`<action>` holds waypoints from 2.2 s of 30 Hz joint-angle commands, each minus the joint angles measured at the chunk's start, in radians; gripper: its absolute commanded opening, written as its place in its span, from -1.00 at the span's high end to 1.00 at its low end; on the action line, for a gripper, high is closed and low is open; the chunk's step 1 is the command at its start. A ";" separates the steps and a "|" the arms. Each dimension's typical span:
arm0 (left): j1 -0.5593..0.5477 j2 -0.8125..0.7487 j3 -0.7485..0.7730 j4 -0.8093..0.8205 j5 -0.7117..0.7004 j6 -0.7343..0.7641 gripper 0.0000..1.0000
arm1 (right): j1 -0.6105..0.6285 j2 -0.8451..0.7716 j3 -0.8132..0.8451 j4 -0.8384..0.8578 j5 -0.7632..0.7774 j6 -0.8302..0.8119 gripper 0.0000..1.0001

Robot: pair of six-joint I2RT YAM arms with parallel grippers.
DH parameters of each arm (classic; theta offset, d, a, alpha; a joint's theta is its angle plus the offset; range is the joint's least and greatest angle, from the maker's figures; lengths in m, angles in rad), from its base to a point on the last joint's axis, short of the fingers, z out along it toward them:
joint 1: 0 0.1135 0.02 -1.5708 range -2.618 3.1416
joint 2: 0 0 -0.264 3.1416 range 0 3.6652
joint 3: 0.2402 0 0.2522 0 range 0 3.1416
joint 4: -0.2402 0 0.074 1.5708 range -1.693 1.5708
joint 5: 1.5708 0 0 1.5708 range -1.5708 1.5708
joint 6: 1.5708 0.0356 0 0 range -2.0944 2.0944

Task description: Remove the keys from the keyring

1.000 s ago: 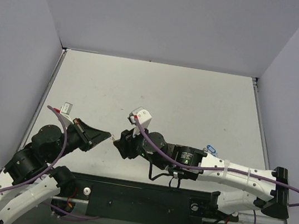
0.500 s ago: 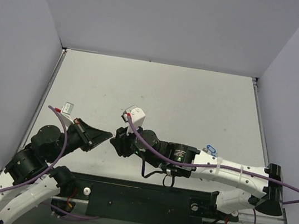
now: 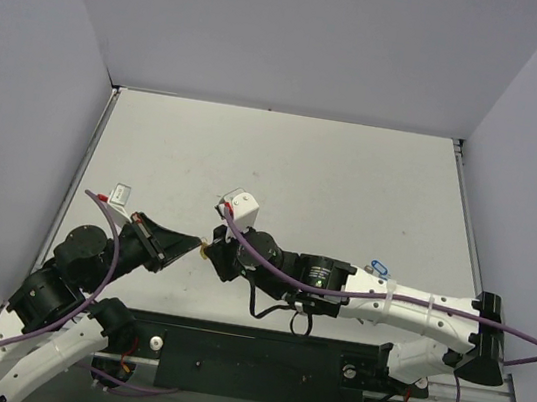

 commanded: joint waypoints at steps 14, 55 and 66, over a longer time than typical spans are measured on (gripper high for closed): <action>0.002 0.038 0.158 -0.200 -0.123 0.308 -0.40 | 0.006 -0.218 -0.135 -0.152 0.114 0.079 1.00; 0.091 0.180 0.111 -0.160 -0.353 0.796 -0.52 | -0.564 -0.579 -0.271 -0.714 0.026 0.315 1.00; 0.103 0.174 0.106 -0.154 -0.346 0.798 -0.50 | -0.898 -0.458 -0.114 -0.907 -0.065 0.214 1.00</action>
